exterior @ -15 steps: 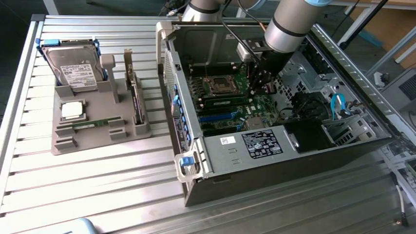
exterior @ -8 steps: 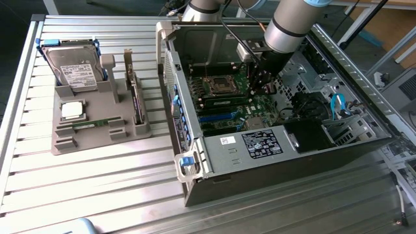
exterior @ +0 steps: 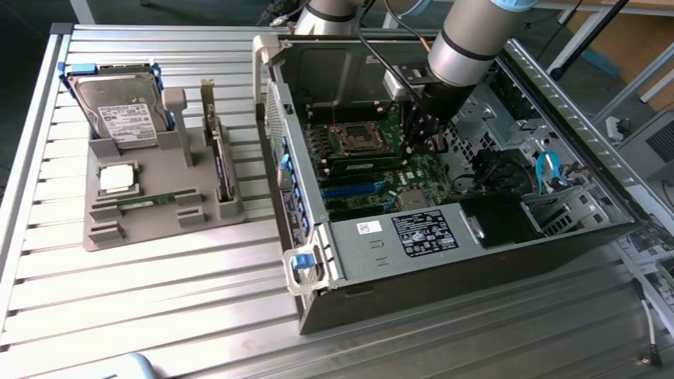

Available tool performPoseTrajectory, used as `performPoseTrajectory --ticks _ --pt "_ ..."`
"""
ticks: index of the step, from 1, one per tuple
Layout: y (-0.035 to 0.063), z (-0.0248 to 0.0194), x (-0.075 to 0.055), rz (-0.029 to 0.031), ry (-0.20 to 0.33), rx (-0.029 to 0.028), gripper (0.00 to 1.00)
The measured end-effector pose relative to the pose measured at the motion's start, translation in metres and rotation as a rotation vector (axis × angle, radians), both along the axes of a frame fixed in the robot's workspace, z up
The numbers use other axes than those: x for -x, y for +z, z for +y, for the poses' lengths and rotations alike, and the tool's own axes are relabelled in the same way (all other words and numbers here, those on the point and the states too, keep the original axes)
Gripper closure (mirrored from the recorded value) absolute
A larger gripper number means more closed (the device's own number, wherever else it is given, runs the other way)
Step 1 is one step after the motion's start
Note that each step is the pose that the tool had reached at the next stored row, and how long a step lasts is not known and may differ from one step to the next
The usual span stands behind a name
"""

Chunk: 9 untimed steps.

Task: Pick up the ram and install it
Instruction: 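Press down the ram until it locks into place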

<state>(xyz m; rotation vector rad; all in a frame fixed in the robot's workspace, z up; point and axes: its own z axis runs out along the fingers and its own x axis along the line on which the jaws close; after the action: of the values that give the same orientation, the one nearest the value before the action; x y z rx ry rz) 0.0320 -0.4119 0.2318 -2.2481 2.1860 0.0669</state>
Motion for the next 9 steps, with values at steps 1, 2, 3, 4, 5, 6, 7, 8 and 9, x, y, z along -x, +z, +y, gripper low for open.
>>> performPoseTrajectory --ticks 1,2,3,4,5,6,7,8,9 --pt "0.0 0.0 0.0 0.0 0.0 0.0 0.89" --pt "0.0004 0.0 0.0 0.0 0.0 -0.0003 0.89" --pt "0.0012 0.0001 0.0 0.0002 0.0 -0.0007 0.89" --pt "0.0024 0.0 0.0 0.0005 0.0 -0.0003 0.89" --pt "0.0036 0.0 0.0001 0.001 0.0 0.0 0.89" --pt "0.0049 0.0 0.0 0.0014 0.0 0.0 0.89" --pt "0.0064 0.0 0.0 0.0019 0.0 0.0 0.89" --pt "0.0075 0.0 0.0 0.0022 0.0 0.0 0.89" --pt "0.0087 0.0 0.0 0.0025 0.0 0.0 0.89"
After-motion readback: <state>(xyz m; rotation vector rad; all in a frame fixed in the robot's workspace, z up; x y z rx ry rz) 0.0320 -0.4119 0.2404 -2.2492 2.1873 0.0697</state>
